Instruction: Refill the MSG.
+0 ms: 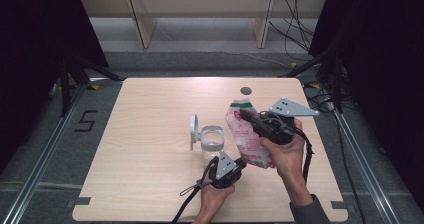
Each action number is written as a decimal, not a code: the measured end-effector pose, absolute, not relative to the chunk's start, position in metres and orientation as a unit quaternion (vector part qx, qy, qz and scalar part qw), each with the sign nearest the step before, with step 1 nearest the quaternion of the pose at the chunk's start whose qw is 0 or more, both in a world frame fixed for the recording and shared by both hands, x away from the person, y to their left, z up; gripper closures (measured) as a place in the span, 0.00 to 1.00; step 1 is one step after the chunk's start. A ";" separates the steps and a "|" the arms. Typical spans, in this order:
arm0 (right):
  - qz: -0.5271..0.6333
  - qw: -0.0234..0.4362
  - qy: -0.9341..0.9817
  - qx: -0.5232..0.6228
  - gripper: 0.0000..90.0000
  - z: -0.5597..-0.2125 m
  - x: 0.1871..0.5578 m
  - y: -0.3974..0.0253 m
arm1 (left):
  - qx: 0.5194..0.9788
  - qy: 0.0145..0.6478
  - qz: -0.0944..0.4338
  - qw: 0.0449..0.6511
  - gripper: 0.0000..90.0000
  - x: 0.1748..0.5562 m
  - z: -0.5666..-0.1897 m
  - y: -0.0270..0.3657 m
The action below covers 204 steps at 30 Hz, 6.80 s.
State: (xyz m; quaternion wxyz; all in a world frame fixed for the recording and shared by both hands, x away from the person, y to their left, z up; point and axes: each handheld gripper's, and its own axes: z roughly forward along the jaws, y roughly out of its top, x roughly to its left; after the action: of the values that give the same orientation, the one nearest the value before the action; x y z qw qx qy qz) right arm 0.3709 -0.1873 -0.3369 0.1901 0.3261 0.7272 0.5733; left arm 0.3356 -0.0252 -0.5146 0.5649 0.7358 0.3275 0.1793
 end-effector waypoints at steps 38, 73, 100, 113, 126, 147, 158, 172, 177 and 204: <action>0.533 0.179 0.764 0.316 1.00 -0.335 0.391 -0.151 | 0.733 0.336 0.210 0.553 0.93 0.342 -0.517 -0.026; 0.504 0.153 0.795 0.300 1.00 -0.339 0.399 -0.124 | 0.732 0.345 0.239 0.537 0.93 0.337 -0.517 -0.031; 0.544 0.128 0.762 0.328 1.00 -0.348 0.400 -0.125 | 0.730 0.347 0.232 0.541 0.94 0.344 -0.517 -0.037; 0.513 0.134 0.784 0.321 1.00 -0.351 0.402 -0.115 | 0.731 0.346 0.223 0.545 0.94 0.338 -0.518 -0.043; 0.506 0.119 0.795 0.314 1.00 -0.348 0.405 -0.116 | 0.729 0.341 0.230 0.547 0.94 0.335 -0.517 -0.046; 0.484 0.126 0.810 0.305 1.00 -0.346 0.409 -0.113 | 0.728 0.336 0.232 0.551 0.94 0.336 -0.516 -0.056; 0.477 0.132 0.814 0.303 1.00 -0.344 0.406 -0.109 | 0.721 0.341 0.232 0.556 0.94 0.338 -0.513 -0.058; 0.462 0.129 0.825 0.297 0.99 -0.345 0.404 -0.110 | 0.721 0.339 0.222 0.562 0.94 0.336 -0.512 -0.063; 0.451 0.135 0.835 0.284 1.00 -0.343 0.403 -0.111 | 0.720 0.337 0.226 0.563 0.94 0.335 -0.511 -0.063; 0.457 0.141 0.833 0.278 1.00 -0.341 0.406 -0.112 | 0.713 0.338 0.232 0.569 0.94 0.338 -0.510 -0.066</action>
State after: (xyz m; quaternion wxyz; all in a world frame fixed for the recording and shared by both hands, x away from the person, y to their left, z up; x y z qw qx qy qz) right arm 0.4060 -0.1117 -0.3411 0.1410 0.2782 0.8331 0.4567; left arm 0.3379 -0.0655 -0.5096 0.5685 0.7133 0.3376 0.2323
